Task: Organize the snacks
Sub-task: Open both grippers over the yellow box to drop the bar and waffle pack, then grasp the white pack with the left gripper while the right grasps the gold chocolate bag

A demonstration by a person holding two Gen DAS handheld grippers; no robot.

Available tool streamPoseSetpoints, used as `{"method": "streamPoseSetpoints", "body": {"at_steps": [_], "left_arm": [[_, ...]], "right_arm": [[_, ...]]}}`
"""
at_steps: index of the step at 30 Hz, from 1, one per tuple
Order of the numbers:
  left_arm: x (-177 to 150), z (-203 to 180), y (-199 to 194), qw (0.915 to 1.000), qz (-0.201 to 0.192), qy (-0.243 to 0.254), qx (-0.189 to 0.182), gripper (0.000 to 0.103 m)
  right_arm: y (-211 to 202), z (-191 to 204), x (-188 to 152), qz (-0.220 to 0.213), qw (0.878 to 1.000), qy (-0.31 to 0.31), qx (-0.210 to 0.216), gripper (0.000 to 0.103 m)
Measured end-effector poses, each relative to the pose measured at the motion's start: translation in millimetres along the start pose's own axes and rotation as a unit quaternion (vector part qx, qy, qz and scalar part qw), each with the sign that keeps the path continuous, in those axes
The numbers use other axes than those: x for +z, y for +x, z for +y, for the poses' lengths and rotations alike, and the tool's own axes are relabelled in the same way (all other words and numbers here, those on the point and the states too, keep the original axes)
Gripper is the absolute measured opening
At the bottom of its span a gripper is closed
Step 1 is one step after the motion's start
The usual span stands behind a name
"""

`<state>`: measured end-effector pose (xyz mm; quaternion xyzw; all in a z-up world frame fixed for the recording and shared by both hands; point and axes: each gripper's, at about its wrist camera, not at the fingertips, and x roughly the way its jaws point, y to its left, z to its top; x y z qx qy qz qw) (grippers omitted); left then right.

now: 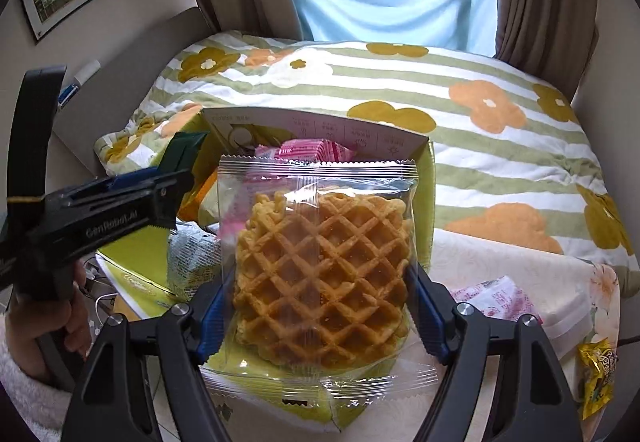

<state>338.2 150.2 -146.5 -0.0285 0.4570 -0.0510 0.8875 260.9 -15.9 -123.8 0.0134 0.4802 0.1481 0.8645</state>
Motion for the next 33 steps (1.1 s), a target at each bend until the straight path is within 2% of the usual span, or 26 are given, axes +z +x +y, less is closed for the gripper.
{"method": "streamPoseSetpoints", "body": {"at_steps": [1, 2, 3, 8, 13, 19, 20, 22, 24, 27, 33], "left_arm": [[1.0, -2.3, 2.2, 1.0, 0.003, 0.006, -0.003, 0.07], [1.5, -3.4, 3.2, 0.9999, 0.003, 0.009, 0.003, 0.084], [1.4, -3.6, 2.5, 0.9999, 0.001, 0.012, 0.013, 0.103], [-1.3, 1.2, -4.1, 0.9994, 0.009, 0.006, 0.034, 0.103], [-9.0, 11.0, -3.2, 0.9989, 0.03, -0.015, 0.033, 0.103], [-13.2, 20.6, -13.2, 0.9981, 0.024, -0.038, 0.043, 0.103], [-13.9, 22.2, -15.7, 0.9978, 0.023, -0.042, 0.046, 0.103], [-16.1, 25.2, -19.3, 0.9974, 0.022, -0.049, 0.049, 0.103], [-18.5, 27.2, -23.1, 0.9972, 0.022, -0.054, 0.047, 0.103], [-24.3, 29.0, -29.4, 0.9971, 0.021, -0.055, 0.047, 0.103], [-34.1, 27.9, -37.3, 0.9977, 0.021, -0.054, 0.035, 0.103]], "right_arm": [[2.2, 0.4, -0.4, 0.003, 1.0, -0.001, -0.001, 0.074], [4.7, 0.0, -0.7, 0.007, 1.0, -0.003, 0.0, 0.074], [6.9, -1.2, -1.2, 0.011, 1.0, -0.003, 0.003, 0.074], [14.4, 0.2, -2.5, 0.021, 0.999, -0.018, 0.025, 0.074], [18.0, 6.2, -6.9, 0.035, 0.998, -0.041, 0.03, 0.074], [20.4, 20.0, -3.6, 0.035, 0.996, -0.069, 0.041, 0.075], [20.6, 24.1, -3.1, 0.029, 0.996, -0.076, 0.032, 0.077], [18.9, 28.6, -4.0, 0.015, 0.996, -0.083, 0.03, 0.092], [13.7, 31.5, -5.9, -0.008, 0.996, -0.085, 0.039, 0.102], [7.7, 35.7, -8.1, -0.031, 0.995, -0.092, 0.036, 0.102], [0.7, 38.7, -16.2, -0.028, 0.995, -0.08, 0.045, 0.102]]}}
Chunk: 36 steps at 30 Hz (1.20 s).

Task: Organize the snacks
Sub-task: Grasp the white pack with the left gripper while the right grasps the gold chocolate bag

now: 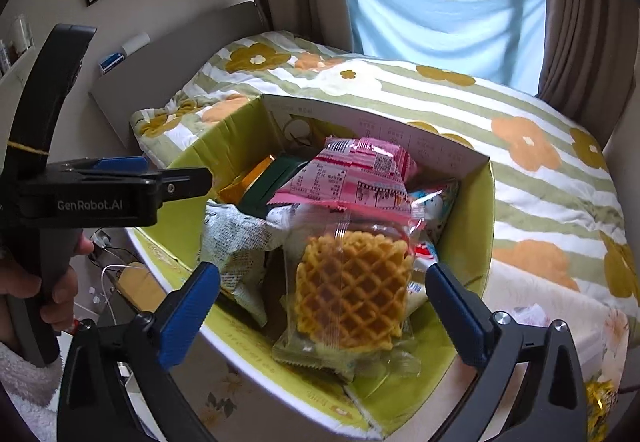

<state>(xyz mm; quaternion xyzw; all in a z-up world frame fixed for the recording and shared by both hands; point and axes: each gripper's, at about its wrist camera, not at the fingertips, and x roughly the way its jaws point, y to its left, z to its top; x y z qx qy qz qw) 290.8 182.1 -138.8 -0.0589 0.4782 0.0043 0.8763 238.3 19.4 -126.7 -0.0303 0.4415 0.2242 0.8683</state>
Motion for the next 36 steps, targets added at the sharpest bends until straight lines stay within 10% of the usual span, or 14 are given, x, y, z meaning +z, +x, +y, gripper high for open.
{"method": "streamPoseSetpoints", "body": {"at_steps": [19, 36], "left_arm": [[1.7, -54.4, -23.2, 0.9941, -0.035, 0.061, -0.083, 0.102], [-23.1, -200.3, -40.4, 0.9884, -0.042, 0.093, -0.112, 0.102]], "right_arm": [[-60.3, -13.9, -19.0, -0.02, 0.995, 0.057, -0.078, 0.102], [-154.6, -152.4, -88.6, -0.049, 0.978, 0.145, -0.143, 0.102]]}}
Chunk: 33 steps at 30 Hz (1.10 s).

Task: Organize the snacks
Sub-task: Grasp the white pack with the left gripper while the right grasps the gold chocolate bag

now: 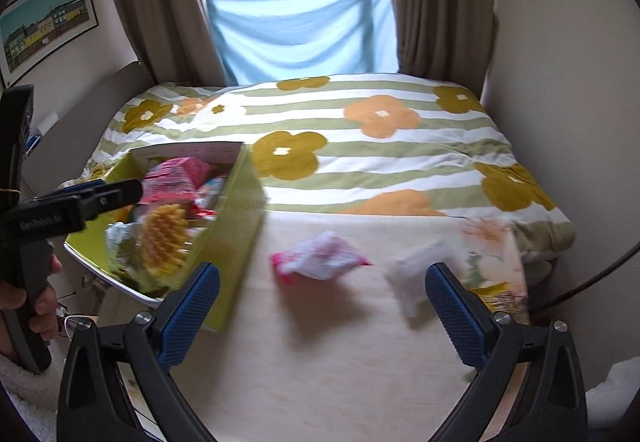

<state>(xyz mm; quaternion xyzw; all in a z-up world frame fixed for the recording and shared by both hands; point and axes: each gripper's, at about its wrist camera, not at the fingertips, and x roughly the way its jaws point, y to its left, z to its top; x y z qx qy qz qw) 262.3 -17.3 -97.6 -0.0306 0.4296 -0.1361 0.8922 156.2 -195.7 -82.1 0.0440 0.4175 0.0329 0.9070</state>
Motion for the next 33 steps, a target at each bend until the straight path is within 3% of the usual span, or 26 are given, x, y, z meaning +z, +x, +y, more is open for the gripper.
{"method": "streamPoseSetpoints", "body": {"at_steps": [12, 21, 27, 31, 33], "left_arm": [[-7.0, -131.9, 48.5, 0.9995, 0.022, 0.021, 0.004, 0.103], [-17.5, -185.3, 107.9, 0.9947, 0.075, 0.07, -0.004, 0.102], [-23.7, -213.7, 165.3, 0.9848, 0.117, 0.126, -0.025, 0.102], [-29.4, -226.5, 202.3, 0.9771, 0.146, 0.149, -0.042, 0.102], [-32.2, -232.3, 216.7, 0.9727, 0.157, 0.164, -0.047, 0.102]], "right_arm": [[2.7, -123.0, -7.4, 0.023, 1.0, -0.016, 0.002, 0.102], [34.8, -167.3, -36.8, 0.063, 0.998, -0.004, -0.018, 0.102], [64.6, -179.8, -59.8, 0.084, 0.995, 0.0, -0.056, 0.102], [81.8, -177.7, -71.7, 0.091, 0.993, -0.015, -0.071, 0.083], [90.9, -176.2, -76.3, 0.099, 0.992, -0.018, -0.075, 0.08]]}}
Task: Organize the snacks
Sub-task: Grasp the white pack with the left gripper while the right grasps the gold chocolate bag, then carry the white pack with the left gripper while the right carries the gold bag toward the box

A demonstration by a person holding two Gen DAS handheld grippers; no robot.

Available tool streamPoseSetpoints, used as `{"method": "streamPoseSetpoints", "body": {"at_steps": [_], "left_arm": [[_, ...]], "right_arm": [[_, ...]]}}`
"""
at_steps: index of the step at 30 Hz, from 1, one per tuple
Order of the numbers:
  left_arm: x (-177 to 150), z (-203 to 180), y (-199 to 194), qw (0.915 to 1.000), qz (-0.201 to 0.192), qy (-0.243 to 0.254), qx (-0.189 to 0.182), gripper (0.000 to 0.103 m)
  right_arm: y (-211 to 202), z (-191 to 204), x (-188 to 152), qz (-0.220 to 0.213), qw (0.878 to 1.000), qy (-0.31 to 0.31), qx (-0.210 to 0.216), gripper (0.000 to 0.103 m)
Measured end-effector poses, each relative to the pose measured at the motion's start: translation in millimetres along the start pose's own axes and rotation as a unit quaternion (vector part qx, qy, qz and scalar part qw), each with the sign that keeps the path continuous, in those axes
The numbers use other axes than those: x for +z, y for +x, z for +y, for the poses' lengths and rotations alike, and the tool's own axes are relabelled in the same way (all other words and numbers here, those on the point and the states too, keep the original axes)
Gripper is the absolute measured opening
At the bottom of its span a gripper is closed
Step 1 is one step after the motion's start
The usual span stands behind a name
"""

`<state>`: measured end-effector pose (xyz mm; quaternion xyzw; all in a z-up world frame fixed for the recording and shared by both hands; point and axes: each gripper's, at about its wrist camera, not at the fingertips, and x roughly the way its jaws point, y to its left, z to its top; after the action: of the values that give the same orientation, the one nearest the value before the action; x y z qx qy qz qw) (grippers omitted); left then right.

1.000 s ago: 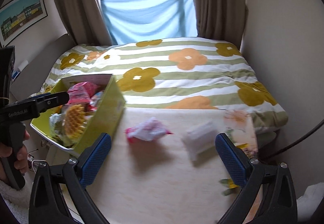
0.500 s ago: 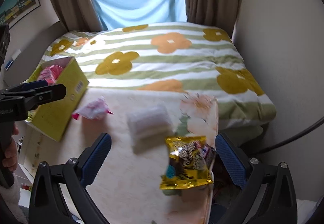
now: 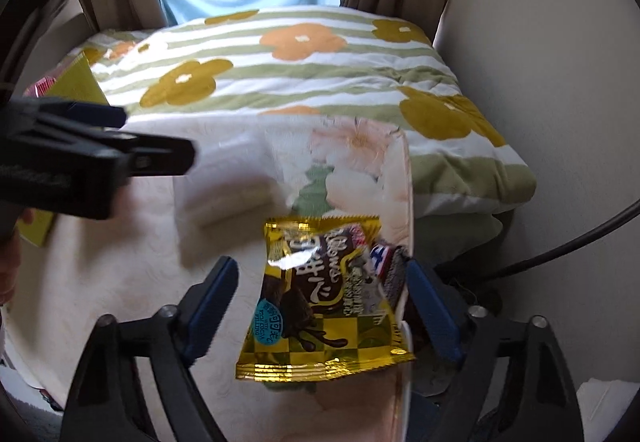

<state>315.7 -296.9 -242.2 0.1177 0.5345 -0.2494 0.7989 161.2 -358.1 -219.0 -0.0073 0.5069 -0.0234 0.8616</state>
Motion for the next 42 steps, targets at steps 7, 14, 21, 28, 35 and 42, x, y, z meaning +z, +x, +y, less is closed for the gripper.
{"method": "streamPoseSetpoints", "body": {"at_steps": [7, 14, 21, 28, 35, 42], "left_arm": [[4.2, -11.3, 30.4, 0.998, 0.03, 0.056, 0.001, 0.102], [4.8, -13.3, 44.5, 0.9945, 0.047, 0.094, 0.003, 0.102], [2.1, -17.1, 57.0, 0.9894, 0.059, 0.133, 0.01, 0.103], [1.3, -22.8, 64.7, 0.9837, 0.063, 0.167, 0.018, 0.094], [1.6, -22.1, 64.9, 0.9809, 0.069, 0.181, -0.016, 0.072], [-1.4, -23.9, 60.3, 0.9799, 0.058, 0.19, -0.013, 0.065]], "right_arm": [[22.1, 9.4, -1.7, 0.017, 0.999, -0.013, -0.024, 0.066], [25.4, 11.8, -1.2, 0.015, 0.999, -0.013, -0.037, 0.058], [24.3, 10.9, -0.4, 0.016, 0.999, 0.001, -0.04, 0.054], [20.8, 11.9, -1.4, 0.012, 0.999, 0.016, -0.039, 0.054], [20.4, 12.9, -1.9, 0.01, 0.999, 0.021, -0.039, 0.054], [20.5, 14.5, -2.6, 0.011, 0.999, 0.021, -0.04, 0.054]]}}
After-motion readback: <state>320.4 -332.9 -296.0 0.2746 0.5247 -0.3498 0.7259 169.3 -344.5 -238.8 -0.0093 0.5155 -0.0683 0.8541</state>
